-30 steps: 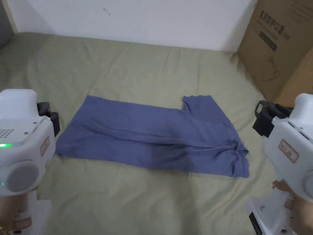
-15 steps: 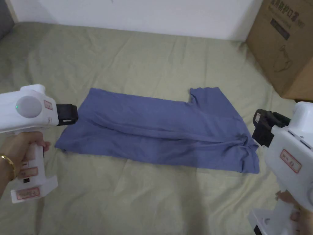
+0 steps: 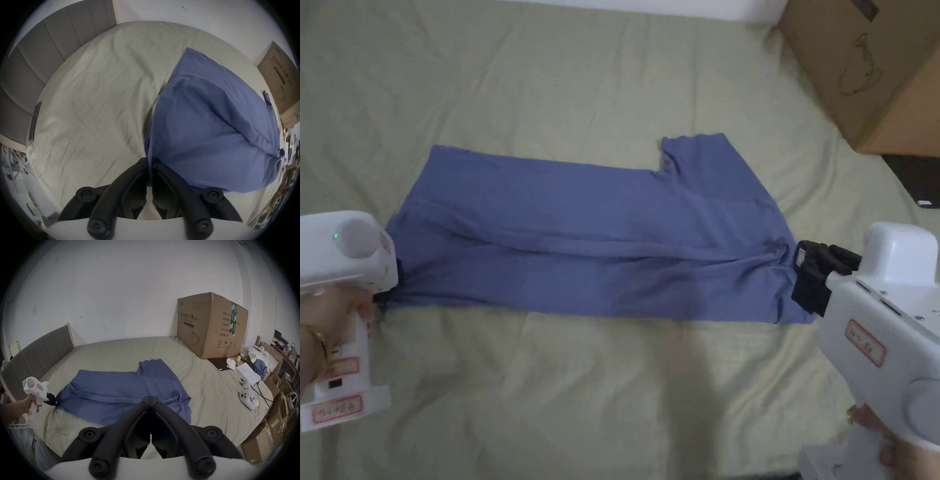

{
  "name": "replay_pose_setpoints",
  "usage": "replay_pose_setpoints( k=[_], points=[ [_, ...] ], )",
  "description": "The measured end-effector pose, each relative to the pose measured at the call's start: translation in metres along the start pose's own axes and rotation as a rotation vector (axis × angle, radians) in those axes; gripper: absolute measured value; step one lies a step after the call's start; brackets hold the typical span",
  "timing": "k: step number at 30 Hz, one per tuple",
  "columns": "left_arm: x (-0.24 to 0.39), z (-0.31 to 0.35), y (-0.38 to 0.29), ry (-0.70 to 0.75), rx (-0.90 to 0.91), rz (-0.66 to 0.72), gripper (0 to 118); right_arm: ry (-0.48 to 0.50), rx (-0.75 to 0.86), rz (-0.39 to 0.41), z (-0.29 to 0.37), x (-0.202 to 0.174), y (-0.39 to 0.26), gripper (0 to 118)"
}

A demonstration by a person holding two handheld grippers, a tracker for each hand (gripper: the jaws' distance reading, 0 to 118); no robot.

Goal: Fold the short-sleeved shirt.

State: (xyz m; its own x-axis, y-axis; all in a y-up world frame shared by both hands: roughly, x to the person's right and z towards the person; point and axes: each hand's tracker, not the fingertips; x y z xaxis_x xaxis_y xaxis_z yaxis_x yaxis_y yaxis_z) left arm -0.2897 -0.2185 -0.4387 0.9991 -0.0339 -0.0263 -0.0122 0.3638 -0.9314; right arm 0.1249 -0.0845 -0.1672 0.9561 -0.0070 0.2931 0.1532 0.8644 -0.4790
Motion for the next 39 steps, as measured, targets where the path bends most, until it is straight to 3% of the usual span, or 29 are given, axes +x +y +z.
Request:
replay_pose_setpoints(
  k=[7,8,10,11,13,14,15,16,21,25,28,30,31,32,36,39],
  points=[
    [-0.022,0.033,0.005,-0.110,0.073,0.093,2,-0.008,-0.079,-0.025,-0.013,0.022,0.016,0],
    [-0.023,0.040,0.004,-0.129,0.099,0.094,2,-0.009,-0.128,-0.024,-0.022,0.027,0.022,2],
    [-0.023,0.050,0.004,-0.135,0.127,0.098,2,-0.019,-0.198,-0.032,-0.040,0.036,0.030,16],
    [-0.024,0.054,0.004,-0.143,0.138,0.105,2,-0.018,-0.231,-0.037,-0.050,0.042,0.032,16],
    [-0.024,0.061,0.005,-0.166,0.157,0.121,2,0.012,-0.337,-0.064,-0.072,0.053,0.035,65],
    [-0.024,0.065,0.006,-0.174,0.162,0.123,2,0.021,-0.402,-0.089,-0.089,0.060,0.034,100],
    [-0.025,0.067,0.007,-0.174,0.164,0.123,2,0.013,-0.442,-0.103,-0.102,0.064,0.030,115],
    [-0.025,0.069,0.008,-0.175,0.168,0.124,2,0.009,-0.436,-0.107,-0.111,0.068,0.027,117],
    [-0.030,0.068,0.013,-0.191,0.166,0.150,2,-0.145,-0.648,0.027,-0.173,0.080,-0.012,115],
    [-0.034,0.059,0.012,-0.182,0.141,0.174,2,-0.194,-0.719,-0.036,-0.194,0.081,-0.043,111],
    [-0.036,0.052,0.009,-0.175,0.126,0.191,2,-0.127,-0.708,-0.127,-0.194,0.079,-0.051,79],
    [-0.038,0.052,0.008,-0.175,0.120,0.210,2,-0.085,-0.689,-0.200,-0.187,0.080,-0.042,34],
    [-0.041,0.053,0.006,-0.178,0.133,0.228,2,-0.073,-0.691,-0.191,-0.183,0.080,-0.036,7],
    [-0.042,0.056,0.006,-0.176,0.141,0.239,2,-0.032,-0.684,-0.225,-0.177,0.081,-0.028,8],
    [-0.051,0.081,0.007,-0.225,0.190,0.284,2,0.012,-0.593,-0.181,-0.144,0.088,0.017,8],
    [-0.062,0.109,0.000,-0.257,0.263,0.306,2,0.062,-0.518,-0.217,-0.114,0.096,0.042,8]
  ],
)
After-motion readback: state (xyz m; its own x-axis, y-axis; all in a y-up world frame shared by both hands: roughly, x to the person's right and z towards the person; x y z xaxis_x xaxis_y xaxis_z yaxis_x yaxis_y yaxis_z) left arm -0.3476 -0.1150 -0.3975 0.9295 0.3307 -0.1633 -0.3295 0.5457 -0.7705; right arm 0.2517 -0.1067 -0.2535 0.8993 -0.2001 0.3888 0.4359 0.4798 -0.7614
